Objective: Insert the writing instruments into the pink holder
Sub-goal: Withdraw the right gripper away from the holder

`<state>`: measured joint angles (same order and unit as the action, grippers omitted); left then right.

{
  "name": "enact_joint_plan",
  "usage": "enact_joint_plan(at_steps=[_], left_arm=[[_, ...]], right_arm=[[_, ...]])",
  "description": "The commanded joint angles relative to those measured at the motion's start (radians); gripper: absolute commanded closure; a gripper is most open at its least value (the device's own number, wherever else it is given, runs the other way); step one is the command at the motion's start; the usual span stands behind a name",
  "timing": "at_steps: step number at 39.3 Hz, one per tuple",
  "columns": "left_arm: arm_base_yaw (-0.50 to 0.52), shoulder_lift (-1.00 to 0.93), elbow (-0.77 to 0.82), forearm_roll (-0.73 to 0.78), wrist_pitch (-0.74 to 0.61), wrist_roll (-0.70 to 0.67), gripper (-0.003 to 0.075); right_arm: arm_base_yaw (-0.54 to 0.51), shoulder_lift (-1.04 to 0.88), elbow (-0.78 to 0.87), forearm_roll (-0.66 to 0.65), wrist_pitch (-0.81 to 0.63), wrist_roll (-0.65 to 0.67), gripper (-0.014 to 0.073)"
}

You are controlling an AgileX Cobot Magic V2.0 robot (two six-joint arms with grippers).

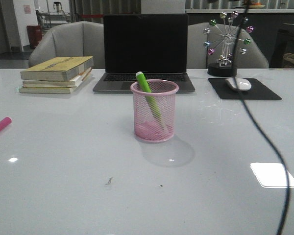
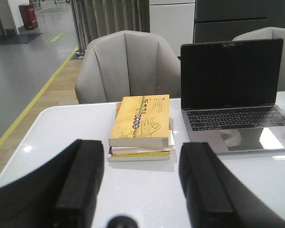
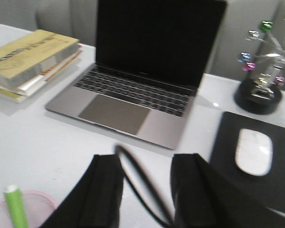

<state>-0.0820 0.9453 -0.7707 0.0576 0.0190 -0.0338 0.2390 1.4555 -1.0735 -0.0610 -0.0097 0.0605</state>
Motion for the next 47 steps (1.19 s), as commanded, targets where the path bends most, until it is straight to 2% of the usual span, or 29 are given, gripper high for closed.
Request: enact_joint_plan(at_steps=[1, 9, 13, 24, 33, 47], left_arm=[[0.003, -0.010, -0.035, -0.005, -0.088, -0.008, 0.0294], [0.003, -0.010, -0.035, -0.005, -0.088, -0.008, 0.0294], [0.003, -0.010, -0.035, -0.005, -0.088, -0.008, 0.0294], [0.003, -0.010, -0.035, -0.005, -0.088, -0.008, 0.0294], [0.003, -0.010, -0.035, -0.005, -0.088, -0.008, 0.0294], [0.003, -0.010, -0.035, -0.005, -0.088, -0.008, 0.0294]], right_arm=[[-0.068, -0.113, -0.031, -0.009, 0.062, -0.010, 0.0215], [-0.174, -0.264, -0.027, -0.023, 0.321, -0.010, 0.0215], [-0.202, -0.330, -0.010, -0.024, 0.380, -0.010, 0.0215], [-0.216, -0.519, 0.170, -0.087, 0.380, -0.010, 0.0215], [-0.216, -0.629, 0.305, -0.087, 0.393, -0.010, 0.0215], [-0.216, -0.745, 0.431, -0.088, 0.404, -0.010, 0.0215]])
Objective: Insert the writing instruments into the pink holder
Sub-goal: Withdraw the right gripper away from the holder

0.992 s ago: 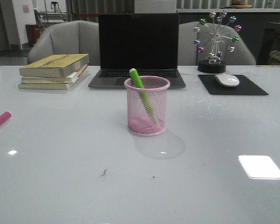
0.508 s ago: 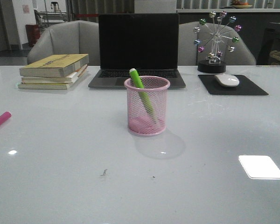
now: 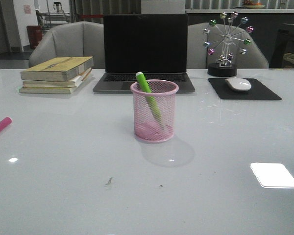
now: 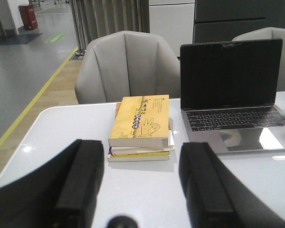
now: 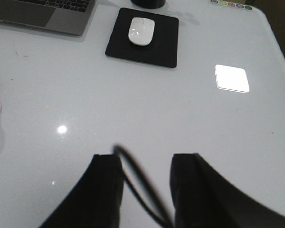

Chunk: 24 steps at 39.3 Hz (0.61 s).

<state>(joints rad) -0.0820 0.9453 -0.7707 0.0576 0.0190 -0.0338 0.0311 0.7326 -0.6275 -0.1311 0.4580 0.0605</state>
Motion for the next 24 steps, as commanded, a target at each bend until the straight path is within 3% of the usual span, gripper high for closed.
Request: enact_joint_plan(at_steps=[1, 24], left_arm=[[0.003, -0.010, -0.035, -0.005, -0.088, -0.008, 0.0294], [0.003, -0.010, -0.035, -0.005, -0.088, -0.008, 0.0294]], right_arm=[[-0.008, -0.022, -0.014, -0.018, -0.062, -0.010, 0.0215], [-0.008, -0.022, -0.015, -0.018, -0.043, -0.010, 0.0215]])
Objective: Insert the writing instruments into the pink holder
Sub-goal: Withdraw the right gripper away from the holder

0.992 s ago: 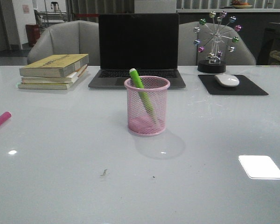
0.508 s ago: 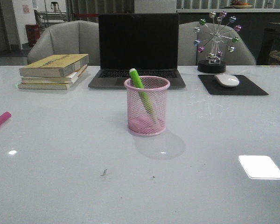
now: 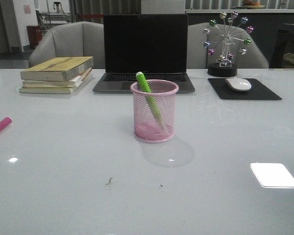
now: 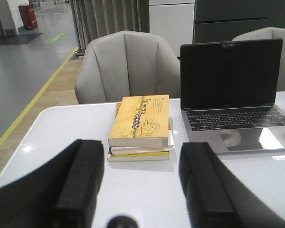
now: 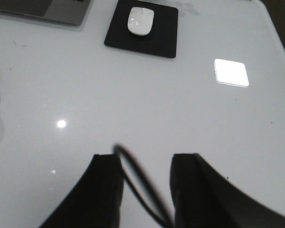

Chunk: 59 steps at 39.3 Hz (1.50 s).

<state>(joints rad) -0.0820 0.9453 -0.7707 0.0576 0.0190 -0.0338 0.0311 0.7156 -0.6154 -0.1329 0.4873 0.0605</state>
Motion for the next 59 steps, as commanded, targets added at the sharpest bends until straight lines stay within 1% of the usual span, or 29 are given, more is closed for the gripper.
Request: enact_joint_plan(at_steps=[1, 14, 19, 21, 29, 37, 43, 48, 54, 59], left_arm=[[0.003, -0.010, -0.035, -0.005, -0.088, -0.008, 0.0294], [0.003, -0.010, -0.035, -0.005, -0.092, -0.008, 0.0294], [0.003, -0.010, -0.039, -0.005, -0.148, -0.008, 0.0294], [0.003, -0.008, -0.054, -0.005, -0.132, -0.008, 0.0294], [0.003, 0.097, -0.202, -0.001, 0.093, -0.008, 0.0294], [0.003, 0.275, -0.404, -0.001, 0.295, -0.008, 0.0294], [0.003, 0.418, -0.521, 0.007, 0.409, -0.005, 0.0294], [0.003, 0.536, -0.586, 0.007, 0.507, -0.005, 0.0294], [0.003, 0.658, -0.624, 0.005, 0.630, -0.005, 0.0294], [0.003, 0.738, -0.626, -0.019, 0.681, -0.005, 0.0294]], right_arm=[[-0.008, -0.005, -0.027, -0.016, -0.072, -0.010, 0.0215], [-0.008, -0.005, -0.027, -0.016, -0.072, -0.010, 0.0215], [-0.008, -0.005, -0.027, -0.016, -0.072, -0.010, 0.0215], [-0.008, -0.005, -0.027, -0.016, -0.072, -0.010, 0.0215], [-0.008, -0.005, -0.027, -0.016, -0.073, -0.010, 0.0215], [-0.008, -0.005, -0.027, -0.016, -0.073, -0.010, 0.0215], [-0.008, -0.005, -0.027, -0.016, -0.073, -0.010, 0.0215], [-0.008, -0.005, -0.027, -0.016, -0.073, -0.010, 0.0215], [-0.008, -0.005, -0.027, -0.016, -0.073, -0.010, 0.0215], [-0.008, -0.005, -0.027, -0.016, -0.073, -0.010, 0.0215]])
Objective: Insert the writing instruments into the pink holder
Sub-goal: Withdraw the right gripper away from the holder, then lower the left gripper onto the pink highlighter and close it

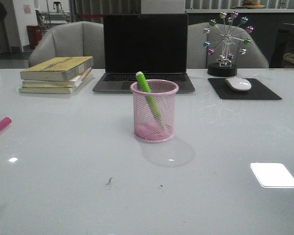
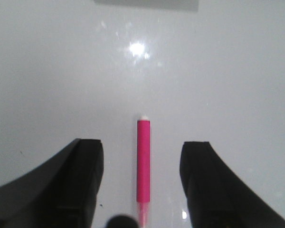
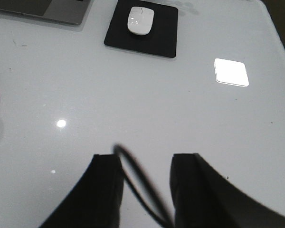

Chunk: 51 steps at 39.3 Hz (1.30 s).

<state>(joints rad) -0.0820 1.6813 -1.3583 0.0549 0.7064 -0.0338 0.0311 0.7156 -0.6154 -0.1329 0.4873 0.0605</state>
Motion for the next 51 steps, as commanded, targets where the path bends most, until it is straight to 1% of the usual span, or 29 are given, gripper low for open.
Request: enact_joint_plan(at_steps=[1, 19, 51], left_arm=[[0.003, 0.014, -0.038, -0.022, -0.002, -0.005, 0.0294], [0.003, 0.178, -0.038, -0.024, 0.012, -0.007, 0.0294], [0.003, 0.285, -0.038, -0.018, 0.015, -0.007, 0.0294]], right_arm=[[-0.008, -0.005, -0.027, -0.016, -0.073, -0.010, 0.0215], [-0.008, -0.005, -0.027, -0.016, -0.073, -0.010, 0.0215], [-0.008, -0.005, -0.027, -0.016, -0.074, -0.010, 0.0215]])
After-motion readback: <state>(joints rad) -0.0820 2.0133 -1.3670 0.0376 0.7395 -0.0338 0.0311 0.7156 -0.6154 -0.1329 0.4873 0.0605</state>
